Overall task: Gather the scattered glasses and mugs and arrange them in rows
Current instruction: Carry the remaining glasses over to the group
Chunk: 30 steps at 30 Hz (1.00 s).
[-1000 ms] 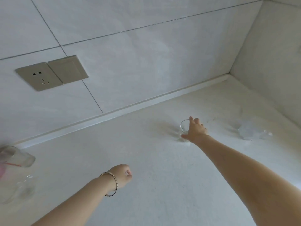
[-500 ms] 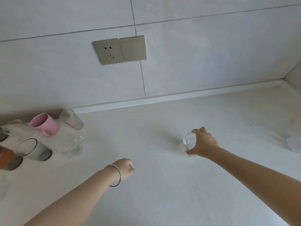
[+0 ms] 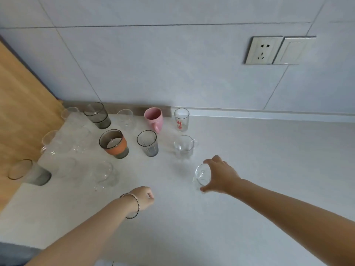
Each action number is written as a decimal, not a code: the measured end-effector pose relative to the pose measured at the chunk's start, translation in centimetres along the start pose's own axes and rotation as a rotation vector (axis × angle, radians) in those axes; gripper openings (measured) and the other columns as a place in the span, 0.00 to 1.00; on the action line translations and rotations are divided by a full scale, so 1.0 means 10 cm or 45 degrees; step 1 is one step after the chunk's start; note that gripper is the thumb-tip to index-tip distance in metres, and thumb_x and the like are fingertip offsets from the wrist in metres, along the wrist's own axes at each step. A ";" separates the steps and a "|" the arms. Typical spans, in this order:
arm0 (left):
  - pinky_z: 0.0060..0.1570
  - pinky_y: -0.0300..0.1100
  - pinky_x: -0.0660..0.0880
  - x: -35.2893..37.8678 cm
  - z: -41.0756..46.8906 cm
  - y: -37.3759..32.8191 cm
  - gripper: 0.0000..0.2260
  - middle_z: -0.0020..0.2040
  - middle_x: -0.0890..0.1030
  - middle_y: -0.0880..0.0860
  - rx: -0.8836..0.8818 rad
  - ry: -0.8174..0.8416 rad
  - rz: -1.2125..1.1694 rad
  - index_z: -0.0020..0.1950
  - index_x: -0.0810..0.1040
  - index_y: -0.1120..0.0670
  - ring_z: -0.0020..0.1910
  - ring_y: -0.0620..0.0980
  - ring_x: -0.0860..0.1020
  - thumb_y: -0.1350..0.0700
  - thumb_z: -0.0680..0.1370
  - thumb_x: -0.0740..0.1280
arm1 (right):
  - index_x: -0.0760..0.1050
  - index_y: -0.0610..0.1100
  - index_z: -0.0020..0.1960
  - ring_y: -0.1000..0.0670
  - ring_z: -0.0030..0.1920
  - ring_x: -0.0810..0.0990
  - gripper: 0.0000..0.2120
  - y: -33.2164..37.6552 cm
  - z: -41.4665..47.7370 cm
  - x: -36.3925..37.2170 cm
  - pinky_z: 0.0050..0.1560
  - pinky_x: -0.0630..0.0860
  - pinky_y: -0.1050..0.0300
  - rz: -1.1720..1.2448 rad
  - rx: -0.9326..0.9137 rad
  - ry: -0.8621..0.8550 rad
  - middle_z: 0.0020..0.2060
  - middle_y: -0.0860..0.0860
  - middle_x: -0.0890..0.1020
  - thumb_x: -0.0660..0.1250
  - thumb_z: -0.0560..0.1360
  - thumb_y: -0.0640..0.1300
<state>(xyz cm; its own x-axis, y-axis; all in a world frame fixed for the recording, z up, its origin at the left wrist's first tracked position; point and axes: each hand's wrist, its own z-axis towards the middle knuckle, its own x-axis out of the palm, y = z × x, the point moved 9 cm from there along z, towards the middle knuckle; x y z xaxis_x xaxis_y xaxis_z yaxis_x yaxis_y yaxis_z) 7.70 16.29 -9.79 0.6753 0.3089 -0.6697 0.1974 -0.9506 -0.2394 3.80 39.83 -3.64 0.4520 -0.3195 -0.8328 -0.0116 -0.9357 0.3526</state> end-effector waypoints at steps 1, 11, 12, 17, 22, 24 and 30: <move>0.46 0.36 0.66 -0.06 -0.01 0.19 0.05 0.48 0.73 0.49 -0.021 -0.012 -0.011 0.42 0.71 0.49 0.47 0.48 0.72 0.56 0.77 0.58 | 0.62 0.49 0.71 0.46 0.64 0.71 0.42 0.21 0.06 0.07 0.59 0.73 0.54 -0.007 -0.026 0.001 0.65 0.50 0.67 0.76 0.62 0.54; 0.47 0.36 0.66 -0.32 -0.07 0.92 0.04 0.49 0.73 0.50 -0.037 -0.093 -0.131 0.43 0.71 0.49 0.47 0.47 0.71 0.55 0.77 0.58 | 0.63 0.45 0.70 0.43 0.64 0.69 0.39 1.62 0.65 0.60 0.59 0.73 0.51 -0.120 -0.179 0.011 0.65 0.47 0.66 0.77 0.64 0.50; 0.47 0.36 0.66 -0.30 -0.06 0.94 0.06 0.48 0.72 0.49 -0.034 -0.084 -0.138 0.40 0.70 0.48 0.47 0.47 0.71 0.55 0.77 0.58 | 0.62 0.45 0.70 0.43 0.64 0.69 0.39 1.67 0.69 0.65 0.59 0.73 0.51 -0.118 -0.172 0.017 0.65 0.47 0.66 0.77 0.64 0.50; 0.47 0.37 0.66 -0.21 0.01 0.95 0.04 0.47 0.71 0.48 0.004 -0.051 -0.147 0.44 0.71 0.49 0.47 0.48 0.70 0.55 0.77 0.58 | 0.54 0.47 0.74 0.43 0.66 0.69 0.45 1.79 0.75 0.79 0.61 0.72 0.49 -0.051 -0.168 0.002 0.68 0.46 0.65 0.76 0.66 0.48; 0.48 0.37 0.67 -0.11 0.05 0.70 0.03 0.49 0.71 0.49 0.090 0.000 -0.124 0.47 0.71 0.50 0.48 0.48 0.71 0.55 0.77 0.58 | 0.46 0.46 0.77 0.45 0.69 0.67 0.46 1.57 0.61 0.81 0.63 0.72 0.49 0.108 -0.169 -0.023 0.70 0.47 0.62 0.73 0.70 0.45; 0.48 0.37 0.66 -0.05 0.07 0.55 0.04 0.48 0.71 0.49 0.122 0.029 -0.093 0.48 0.72 0.50 0.48 0.48 0.70 0.55 0.77 0.58 | 0.49 0.45 0.77 0.46 0.69 0.67 0.42 1.28 0.51 0.83 0.64 0.71 0.51 0.082 -0.150 0.011 0.71 0.48 0.61 0.71 0.72 0.44; 0.52 0.39 0.69 0.14 0.13 -0.26 0.13 0.60 0.77 0.52 0.228 0.129 0.084 0.59 0.76 0.55 0.53 0.50 0.74 0.56 0.78 0.57 | 0.69 0.48 0.67 0.53 0.55 0.73 0.18 -0.09 -0.02 0.79 0.58 0.69 0.60 0.176 0.141 0.193 0.52 0.53 0.76 0.63 0.77 0.45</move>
<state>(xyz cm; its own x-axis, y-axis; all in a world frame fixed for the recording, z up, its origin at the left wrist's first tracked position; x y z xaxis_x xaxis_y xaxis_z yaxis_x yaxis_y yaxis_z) 7.20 19.24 -10.99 0.7523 0.2329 -0.6163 0.0270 -0.9456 -0.3243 7.56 38.22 -10.48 0.5679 -0.4277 -0.7033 -0.1770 -0.8979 0.4031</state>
